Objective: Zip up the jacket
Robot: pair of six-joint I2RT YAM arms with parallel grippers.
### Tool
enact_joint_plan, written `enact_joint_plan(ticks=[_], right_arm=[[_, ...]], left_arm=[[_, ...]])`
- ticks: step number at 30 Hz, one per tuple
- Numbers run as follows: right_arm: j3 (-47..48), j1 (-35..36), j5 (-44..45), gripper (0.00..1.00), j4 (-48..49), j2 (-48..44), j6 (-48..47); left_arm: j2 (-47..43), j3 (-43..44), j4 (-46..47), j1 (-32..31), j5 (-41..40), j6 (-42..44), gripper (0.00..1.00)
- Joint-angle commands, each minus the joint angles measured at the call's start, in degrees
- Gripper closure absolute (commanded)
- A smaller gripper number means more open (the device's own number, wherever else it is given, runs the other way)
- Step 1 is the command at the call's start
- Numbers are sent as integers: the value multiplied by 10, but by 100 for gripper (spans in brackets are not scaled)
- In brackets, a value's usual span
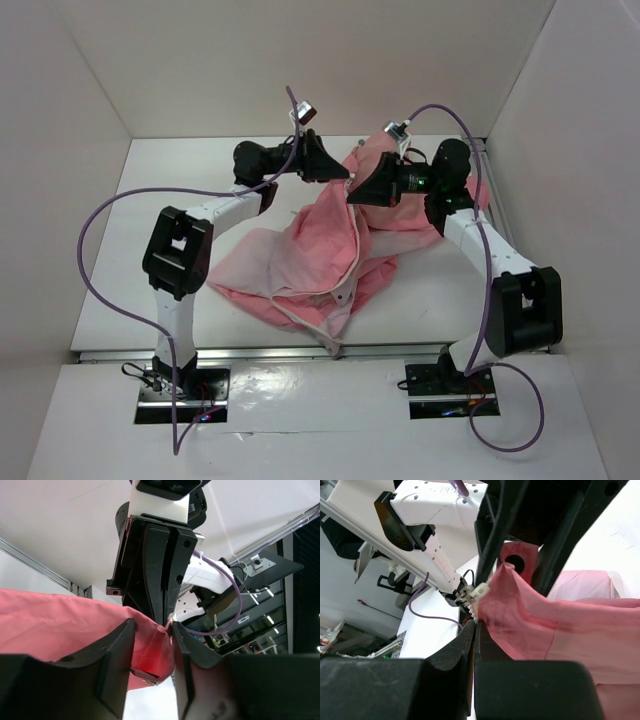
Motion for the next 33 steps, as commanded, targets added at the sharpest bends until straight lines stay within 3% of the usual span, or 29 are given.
enact_joint_plan(ticks=[1, 5, 6, 8, 10, 12, 14, 21, 24, 26, 29, 33], right_arm=[[3, 7, 4, 100, 29, 6, 2], [9, 7, 4, 100, -11, 6, -30], [10, 7, 4, 100, -55, 1, -44], [20, 0, 16, 100, -118, -6, -103], [30, -16, 42, 100, -243, -22, -154], [41, -23, 71, 87, -364, -32, -236], [34, -29, 113, 76, -400, -55, -254], [21, -81, 214, 69, -467, -122, -242], [57, -95, 358, 51, -571, -107, -251], [94, -100, 442, 34, -629, -95, -251], [107, -114, 615, 33, -650, -89, -208], [107, -132, 708, 32, -642, -48, -169]], left_arm=[[8, 17, 227, -4, 10, -13, 55], [3, 6, 220, -4, 10, -8, 81], [-2, 6, 212, -4, 10, -8, 92], [-3, -9, 198, 3, 5, -3, 100], [-17, -21, 171, 8, -1, 11, 100], [-29, -42, 137, 9, -1, 45, 100], [-55, -64, 67, 2, -7, 78, 100], [-144, -109, -201, -10, -29, 296, 100], [-176, -124, -266, -10, -43, 345, 100], [-192, -132, -335, -10, -54, 403, 100], [-216, -144, -394, -15, -75, 462, 100], [-230, -144, -437, -15, -98, 503, 100]])
